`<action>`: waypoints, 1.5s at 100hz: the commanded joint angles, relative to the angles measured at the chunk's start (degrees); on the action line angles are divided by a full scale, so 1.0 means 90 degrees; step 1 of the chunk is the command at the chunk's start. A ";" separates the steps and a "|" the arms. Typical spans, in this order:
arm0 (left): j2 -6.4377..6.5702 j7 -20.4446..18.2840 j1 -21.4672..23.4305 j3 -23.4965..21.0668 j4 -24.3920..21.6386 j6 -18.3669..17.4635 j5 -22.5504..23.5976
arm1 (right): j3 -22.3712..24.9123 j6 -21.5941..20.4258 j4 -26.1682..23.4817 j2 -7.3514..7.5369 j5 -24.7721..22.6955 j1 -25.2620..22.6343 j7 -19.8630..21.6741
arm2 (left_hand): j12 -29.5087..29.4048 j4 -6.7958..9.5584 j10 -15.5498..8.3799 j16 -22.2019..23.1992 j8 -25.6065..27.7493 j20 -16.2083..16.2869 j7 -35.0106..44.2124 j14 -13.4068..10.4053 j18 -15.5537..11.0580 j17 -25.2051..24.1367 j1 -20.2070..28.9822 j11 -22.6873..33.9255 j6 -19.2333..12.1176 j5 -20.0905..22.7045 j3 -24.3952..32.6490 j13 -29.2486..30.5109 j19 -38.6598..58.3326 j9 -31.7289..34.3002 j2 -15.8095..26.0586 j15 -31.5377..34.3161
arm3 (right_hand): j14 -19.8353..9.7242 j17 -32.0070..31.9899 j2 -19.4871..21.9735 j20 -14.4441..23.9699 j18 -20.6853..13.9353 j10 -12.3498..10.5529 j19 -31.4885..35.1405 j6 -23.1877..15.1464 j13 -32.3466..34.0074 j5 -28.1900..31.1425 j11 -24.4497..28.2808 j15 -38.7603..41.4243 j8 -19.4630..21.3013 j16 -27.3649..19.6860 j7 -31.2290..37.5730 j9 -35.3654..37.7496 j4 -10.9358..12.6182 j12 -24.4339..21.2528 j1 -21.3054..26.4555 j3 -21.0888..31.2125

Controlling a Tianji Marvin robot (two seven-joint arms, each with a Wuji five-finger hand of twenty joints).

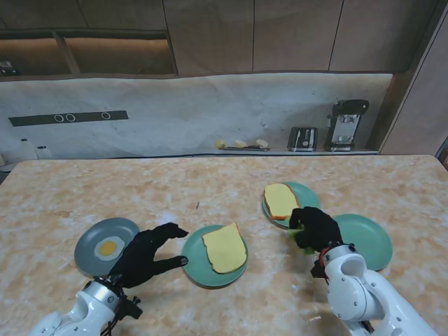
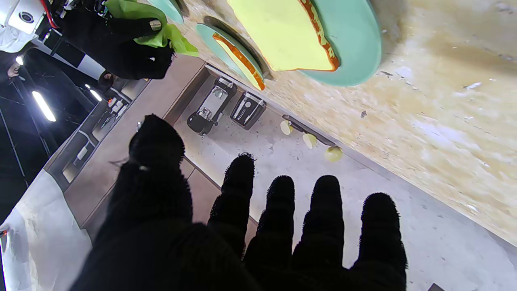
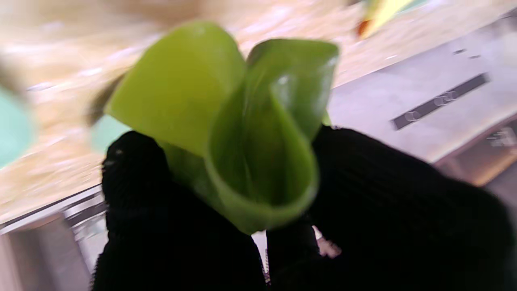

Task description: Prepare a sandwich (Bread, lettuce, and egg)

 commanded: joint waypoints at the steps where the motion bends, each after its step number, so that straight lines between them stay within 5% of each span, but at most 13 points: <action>1: -0.0013 -0.0048 0.0091 -0.0037 -0.0061 -0.0012 0.0049 | -0.0259 -0.0172 -0.0096 -0.0132 0.0046 0.0161 0.0228 | 0.0034 0.0013 -0.0018 -0.0017 0.0064 0.0038 0.0042 -0.0039 -0.0043 -0.0108 0.0066 -0.0051 -0.0070 0.0032 -0.0062 -0.0115 -0.0016 0.0004 0.0228 -0.0077 | 0.0453 0.0053 -0.0090 0.0100 -0.0392 -0.0332 0.0084 -0.0241 0.0257 0.0091 0.0073 0.0249 -0.0053 0.0009 0.0213 0.0195 0.0264 -0.1643 0.0455 0.0588; 19: -0.0019 0.0002 0.0207 -0.0130 -0.0123 -0.0028 0.0123 | -0.0976 -0.0309 0.0088 -0.0183 0.0609 0.0719 0.0412 | 0.0036 0.0014 -0.0004 -0.0016 0.0061 0.0035 0.0040 -0.0042 -0.0043 -0.0108 0.0070 -0.0048 -0.0059 0.0034 -0.0061 -0.0115 -0.0017 0.0024 0.0226 -0.0076 | 0.0425 0.0044 0.0040 0.0319 -0.0420 -0.0376 -0.0063 -0.0314 0.0247 0.0102 0.0029 0.0192 -0.0262 0.0074 0.0330 0.0232 0.0246 -0.1652 0.0397 0.0378; 84: -0.0030 0.0040 0.0306 -0.0257 -0.0156 -0.0044 0.0149 | -0.2886 -0.0458 0.1316 -0.0472 0.1300 0.2229 0.0328 | 0.0033 0.0013 0.0005 -0.0019 0.0061 0.0030 0.0038 -0.0034 -0.0056 -0.0112 0.0069 -0.0051 -0.0062 0.0046 -0.0062 -0.0123 -0.0016 0.0012 0.0234 -0.0079 | 0.0288 -0.0201 0.0066 0.0552 -0.0610 -0.0487 -0.0278 -0.0375 0.0032 -0.0212 0.0004 -0.0025 -0.0396 0.0122 0.0334 -0.0081 0.0094 -0.1748 0.0266 -0.0229; 114: -0.0027 0.0009 0.0369 -0.0353 -0.0190 -0.0046 0.0180 | -0.3556 -0.0808 0.2043 -0.0591 0.1050 0.2859 0.0093 | 0.0035 0.0014 0.0011 -0.0022 0.0059 0.0029 0.0033 -0.0026 -0.0068 -0.0116 0.0076 -0.0048 -0.0057 0.0044 -0.0059 -0.0133 -0.0014 0.0023 0.0232 -0.0083 | 0.0097 -0.0791 0.0218 0.1149 -0.0878 -0.0712 -0.0242 -0.0406 -0.0339 -0.0525 0.0021 -0.0168 -0.0388 0.0163 0.0266 -0.0447 0.0136 -0.1819 0.0144 -0.0494; 119: -0.0027 0.0006 0.0373 -0.0366 -0.0189 -0.0047 0.0180 | -0.3596 -0.0815 0.2098 -0.0594 0.1017 0.2900 0.0085 | 0.0036 0.0013 0.0005 -0.0023 0.0059 0.0028 0.0032 -0.0039 -0.0068 -0.0118 0.0071 -0.0044 -0.0059 0.0044 -0.0062 -0.0137 -0.0014 0.0031 0.0235 -0.0083 | 0.0014 -0.1047 0.0307 0.1514 -0.0892 -0.0744 -0.0358 -0.0310 -0.0590 -0.0602 0.0022 -0.0282 -0.0374 0.0221 0.0209 -0.0701 0.0198 -0.1835 0.0075 -0.0612; 136: -0.0023 -0.0030 0.0355 -0.0374 -0.0181 -0.0033 0.0157 | -0.3665 -0.0888 0.2249 -0.0620 0.1036 0.2978 0.0053 | 0.0035 0.0013 0.0010 -0.0024 0.0060 0.0027 0.0035 -0.0028 -0.0073 -0.0122 0.0075 -0.0052 -0.0059 0.0058 -0.0063 -0.0136 -0.0015 0.0023 0.0233 -0.0083 | -0.0154 -0.1343 0.0449 0.1581 -0.0861 -0.0758 -0.0367 -0.0182 -0.0801 -0.0777 -0.0019 -0.0429 -0.0406 0.0226 0.0013 -0.0983 0.0263 -0.1811 -0.0077 -0.0947; 141: -0.0022 -0.0037 0.0345 -0.0370 -0.0175 -0.0034 0.0155 | -0.3686 -0.0912 0.2258 -0.0604 0.1025 0.2993 0.0094 | 0.0035 0.0013 0.0006 -0.0024 0.0061 0.0027 0.0035 -0.0034 -0.0074 -0.0118 0.0076 -0.0051 -0.0055 0.0057 -0.0061 -0.0137 -0.0013 0.0025 0.0236 -0.0082 | -0.0268 -0.1567 0.0427 0.1650 -0.0797 -0.0743 -0.0323 -0.0101 -0.1011 -0.0828 -0.0091 -0.0488 -0.0309 0.0414 -0.0219 -0.1154 0.0395 -0.1718 -0.0296 -0.0975; 146: -0.0021 -0.0044 0.0338 -0.0369 -0.0172 -0.0035 0.0149 | -0.3695 -0.0972 0.2258 -0.0575 0.0980 0.2997 0.0148 | 0.0036 0.0013 0.0006 -0.0023 0.0062 0.0028 0.0037 -0.0039 -0.0074 -0.0114 0.0076 -0.0048 -0.0055 0.0060 -0.0061 -0.0133 -0.0010 0.0031 0.0237 -0.0080 | -0.0289 -0.1798 0.0413 0.1767 -0.0794 -0.0714 -0.0267 -0.0022 -0.1215 -0.0886 -0.0150 -0.0602 0.0612 0.0691 -0.0796 -0.1340 0.0738 -0.1672 -0.0542 -0.0929; 150: -0.0020 -0.0052 0.0334 -0.0370 -0.0170 -0.0034 0.0143 | -0.3695 -0.1011 0.2244 -0.0552 0.0955 0.2992 0.0194 | 0.0035 0.0013 0.0010 -0.0024 0.0062 0.0028 0.0037 -0.0031 -0.0073 -0.0115 0.0076 -0.0052 -0.0053 0.0059 -0.0062 -0.0135 -0.0010 0.0020 0.0235 -0.0081 | -0.0287 -0.1928 0.0420 0.1787 -0.0773 -0.0716 -0.0246 -0.0004 -0.1312 -0.0949 -0.0172 -0.0634 0.0751 0.0701 -0.0921 -0.1409 0.0773 -0.1675 -0.0607 -0.0936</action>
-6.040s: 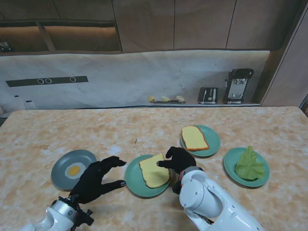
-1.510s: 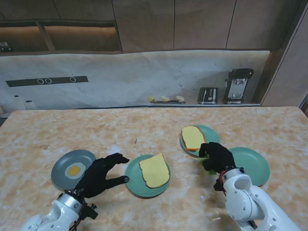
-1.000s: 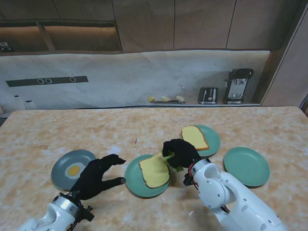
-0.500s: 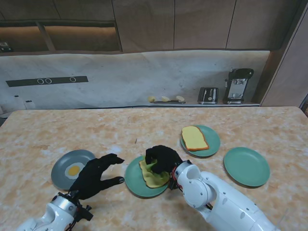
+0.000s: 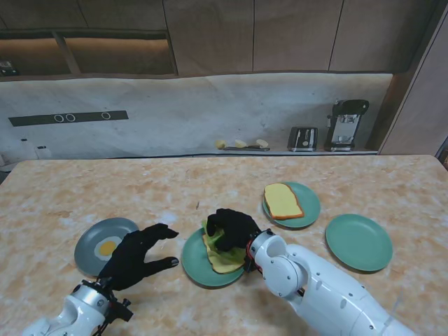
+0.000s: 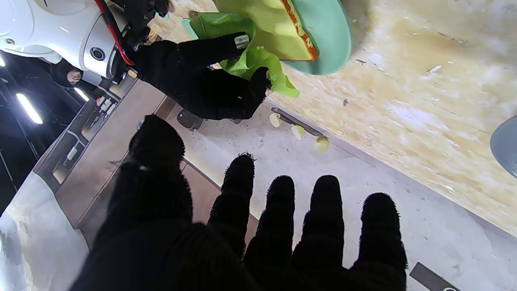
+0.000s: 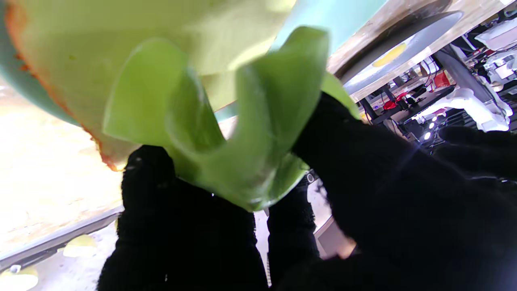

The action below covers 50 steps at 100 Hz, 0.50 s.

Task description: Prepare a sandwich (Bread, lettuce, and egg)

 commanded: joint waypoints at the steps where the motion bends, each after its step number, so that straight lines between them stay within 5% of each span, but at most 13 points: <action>1: -0.0007 -0.0099 0.0024 -0.0001 -0.0016 -0.0003 -0.0005 | -0.0027 -0.0112 -0.0028 0.0014 -0.0075 -0.0045 0.0182 | 0.0035 0.0013 0.0011 -0.0024 0.0062 0.0027 0.0036 -0.0028 -0.0072 -0.0115 0.0075 -0.0053 -0.0054 0.0057 -0.0061 -0.0136 -0.0012 0.0018 0.0237 -0.0081 | -0.0033 -0.0330 0.0054 0.0170 -0.0394 -0.0215 0.0085 0.0056 -0.0162 -0.0175 -0.0029 -0.0036 0.0333 0.0208 -0.0253 -0.0263 0.0285 -0.1675 -0.0111 0.0049; 24: -0.0004 -0.0125 0.0002 0.0027 -0.0001 0.0020 -0.0036 | 0.0006 -0.0061 -0.0124 0.0128 -0.0271 -0.0163 0.0352 | 0.0036 0.0013 0.0004 -0.0023 0.0056 0.0028 0.0026 -0.0030 -0.0069 -0.0106 0.0075 -0.0048 -0.0058 0.0060 -0.0062 -0.0119 -0.0006 0.0045 0.0241 -0.0077 | -0.0013 -0.1547 -0.0145 0.0352 -0.0143 -0.0261 0.0117 0.0008 -0.0786 -0.0149 -0.0155 -0.0262 0.0323 0.0181 -0.0360 -0.0482 0.0285 -0.1678 -0.0296 0.0024; 50: -0.0004 -0.0125 0.0013 0.0038 -0.0005 0.0029 -0.0039 | -0.0020 -0.0082 -0.0243 0.0289 -0.0509 -0.0146 0.0742 | 0.0033 0.0013 0.0003 -0.0028 0.0058 0.0027 0.0029 -0.0028 -0.0071 -0.0105 0.0076 -0.0056 -0.0051 0.0084 -0.0062 -0.0126 -0.0005 0.0053 0.0240 -0.0086 | -0.0190 -0.3364 -0.0178 0.0365 -0.0132 -0.0253 -0.0592 -0.0121 -0.2640 -0.0760 -0.0853 -0.0869 0.0132 0.0034 -0.1014 -0.1741 0.0234 -0.1926 -0.0602 -0.0133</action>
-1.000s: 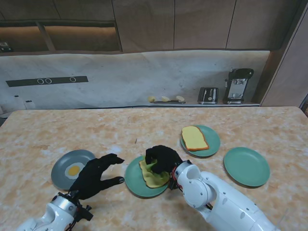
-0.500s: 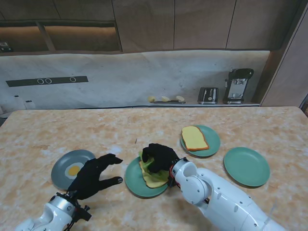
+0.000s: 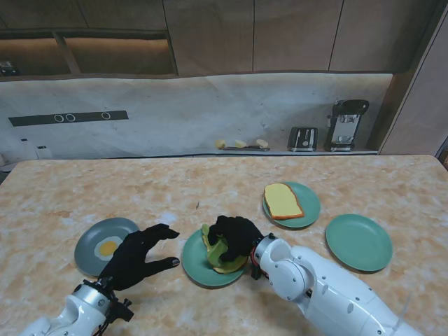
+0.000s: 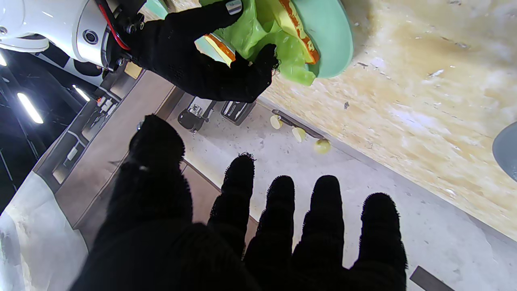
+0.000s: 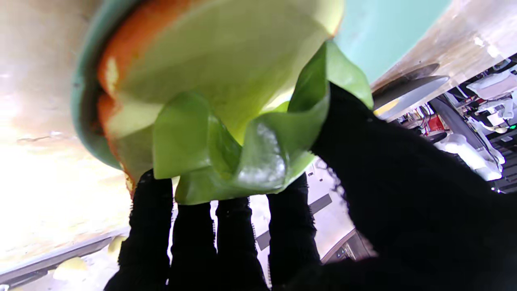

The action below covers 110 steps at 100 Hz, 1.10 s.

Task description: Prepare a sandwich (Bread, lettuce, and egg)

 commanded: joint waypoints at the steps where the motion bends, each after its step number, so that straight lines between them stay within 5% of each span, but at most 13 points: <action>1: -0.0008 -0.0082 0.0037 0.0008 -0.0013 0.0012 0.0009 | -0.0028 -0.0004 -0.0020 0.0027 -0.0080 -0.0053 0.0070 | 0.0034 0.0013 0.0008 -0.0028 0.0058 0.0027 0.0029 -0.0024 -0.0070 -0.0102 0.0077 -0.0053 -0.0050 0.0085 -0.0063 -0.0125 -0.0004 0.0060 0.0237 -0.0086 | -0.0106 -0.0376 -0.0160 0.0065 -0.0150 -0.0106 -0.0207 -0.0021 -0.0466 -0.0233 -0.0131 -0.0304 -0.0087 0.0012 -0.0112 -0.0366 0.0166 -0.1930 -0.0107 -0.0075; 28: -0.0009 -0.0071 0.0046 0.0007 -0.0011 0.0014 0.0016 | -0.0011 -0.0068 -0.0212 0.0164 -0.0201 -0.0043 0.0480 | 0.0036 0.0012 0.0013 -0.0026 0.0062 0.0027 0.0035 -0.0026 -0.0067 -0.0098 0.0077 -0.0052 -0.0043 0.0113 -0.0062 -0.0110 -0.0002 0.0070 0.0235 -0.0079 | -0.0309 -0.1693 -0.0004 -0.0098 0.0084 -0.0102 -0.1594 -0.0166 -0.1545 -0.1038 -0.1452 -0.1588 -0.0367 -0.0678 -0.0723 -0.1129 0.0158 -0.3074 -0.0461 -0.0283; 51: -0.0011 -0.0064 0.0058 0.0003 -0.0013 0.0008 0.0015 | 0.0106 -0.0044 -0.0377 0.0213 -0.0021 -0.0113 0.0766 | 0.0036 0.0012 0.0004 -0.0026 0.0064 0.0028 0.0036 -0.0035 -0.0072 -0.0097 0.0073 -0.0054 -0.0042 0.0120 -0.0063 -0.0114 0.0003 0.0073 0.0242 -0.0079 | -0.0365 -0.1876 0.0401 -0.0065 0.0290 -0.0150 -0.2922 -0.0325 -0.1543 -0.1987 -0.2684 -0.2707 -0.0830 -0.1209 -0.1401 -0.1085 0.0098 -0.3582 -0.1088 -0.0850; 96: -0.0019 -0.0002 0.0075 -0.0008 -0.0012 -0.0062 0.0033 | 0.0498 -0.0209 -0.0793 0.0266 -0.0460 -0.0407 0.0538 | 0.0038 0.0013 0.0019 -0.0028 0.0062 0.0025 0.0021 -0.0032 -0.0067 -0.0099 0.0078 -0.0050 -0.0053 0.0087 -0.0062 -0.0118 0.0005 0.0070 0.0243 -0.0081 | -0.0358 -0.1911 0.0757 0.0147 0.0293 -0.0153 -0.3333 -0.0331 -0.1537 -0.2280 -0.3001 -0.3038 -0.1096 -0.1283 -0.1553 -0.1074 0.0108 -0.3671 -0.1181 -0.1248; 110: -0.0020 0.0012 0.0074 -0.0012 -0.0010 -0.0063 0.0050 | 0.0868 -0.0162 -0.1093 0.0301 -0.0722 -0.0661 0.0439 | 0.0036 0.0014 0.0007 -0.0028 0.0062 0.0026 0.0022 -0.0038 -0.0068 -0.0094 0.0079 -0.0057 -0.0059 0.0069 -0.0061 -0.0121 0.0007 0.0053 0.0247 -0.0083 | -0.0346 -0.1890 0.1417 0.0225 0.0318 -0.0119 -0.3433 -0.0212 -0.1537 -0.2401 -0.2944 -0.2996 -0.1173 -0.1256 -0.1493 -0.1083 0.0351 -0.3636 -0.0977 -0.2225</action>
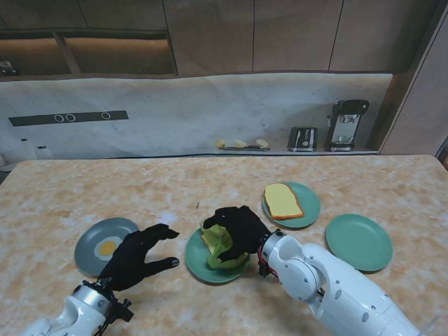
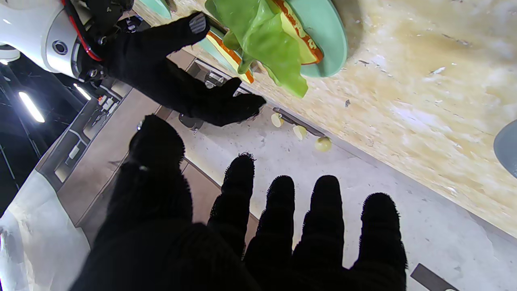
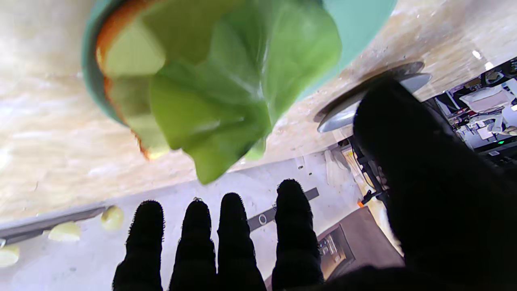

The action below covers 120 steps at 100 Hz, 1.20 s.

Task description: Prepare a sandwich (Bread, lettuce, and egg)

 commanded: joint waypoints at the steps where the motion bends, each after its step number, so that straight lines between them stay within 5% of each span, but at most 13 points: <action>1: -0.0017 -0.0057 0.0047 -0.0004 -0.0010 -0.0017 0.0024 | 0.0122 0.0031 -0.0194 0.0034 -0.0051 -0.0153 0.0005 | 0.0035 0.0014 -0.0004 -0.0028 0.0061 0.0027 0.0022 -0.0036 -0.0065 -0.0090 0.0079 -0.0060 -0.0060 0.0066 -0.0062 -0.0119 0.0009 0.0045 0.0243 -0.0082 | -0.0135 -0.0104 0.0380 0.0145 -0.0025 -0.0089 -0.0124 0.0066 -0.0079 -0.0222 0.0027 -0.0078 -0.0082 -0.0096 0.0003 -0.0064 0.0304 -0.3633 0.0056 -0.0607; 11: -0.0021 -0.0023 0.0038 0.0008 -0.0006 -0.0006 0.0046 | 0.0513 0.0021 -0.0455 0.0048 -0.0128 -0.0440 -0.0072 | 0.0040 0.0015 0.0014 -0.0025 0.0061 0.0028 0.0020 -0.0039 -0.0066 -0.0093 0.0082 -0.0046 -0.0066 0.0042 -0.0059 -0.0117 0.0011 0.0069 0.0248 -0.0077 | -0.0122 0.0030 0.0501 0.0173 -0.0046 -0.0063 0.0033 0.0140 -0.0080 -0.0178 0.0217 0.0130 -0.0076 -0.0014 0.0114 -0.0055 0.0604 -0.3548 -0.0073 -0.0996; 35: -0.0018 -0.0020 -0.0016 0.0050 0.0015 0.0058 0.0073 | 0.1554 -0.0159 -0.1228 0.0046 0.0682 -0.1439 0.0120 | 0.0041 0.0014 -0.0002 -0.0018 0.0060 0.0040 0.0026 -0.0029 -0.0067 -0.0070 0.0080 -0.0041 -0.0064 0.0002 -0.0063 -0.0116 0.0045 0.0029 0.0238 -0.0065 | -0.0051 0.0590 0.0526 -0.0332 0.0138 0.0013 0.0278 0.0564 0.0376 0.0016 0.1364 0.0508 0.0009 0.0026 0.0292 -0.0100 0.0679 -0.3116 -0.0315 -0.0952; 88: 0.0007 -0.0136 -0.0120 0.0152 0.0074 0.0250 0.0110 | 0.3235 -0.1269 -0.2314 0.0239 0.0606 -0.3465 0.0653 | 0.0037 0.0011 -0.0008 -0.0008 0.0046 0.0048 0.0020 -0.0020 -0.0034 -0.0051 0.0086 -0.0040 -0.0057 -0.0060 -0.0064 -0.0074 0.0102 0.0025 0.0204 -0.0045 | 0.0071 0.0806 0.0567 -0.0884 0.0492 0.0128 0.0020 0.0423 0.0765 0.0374 0.0810 -0.0150 -0.0040 -0.0267 -0.0001 0.0169 0.0807 -0.3369 -0.0967 -0.0697; 120: 0.0050 -0.0263 0.0030 -0.0076 -0.0086 0.0480 0.0579 | 0.3446 -0.1295 -0.2317 0.0197 0.0388 -0.3934 0.0323 | 0.0042 0.0021 0.0005 0.0041 0.0050 0.0421 0.0076 0.0056 0.0020 0.0110 0.0273 -0.0009 -0.0045 -0.0102 -0.0041 0.0067 0.0791 0.0038 -0.0095 0.0047 | 0.0040 0.0612 0.0551 -0.0925 0.0385 0.0103 -0.0089 0.0416 0.0686 0.0327 0.0803 -0.0157 -0.0057 -0.0258 -0.0069 0.0165 0.0747 -0.3349 -0.0785 -0.0760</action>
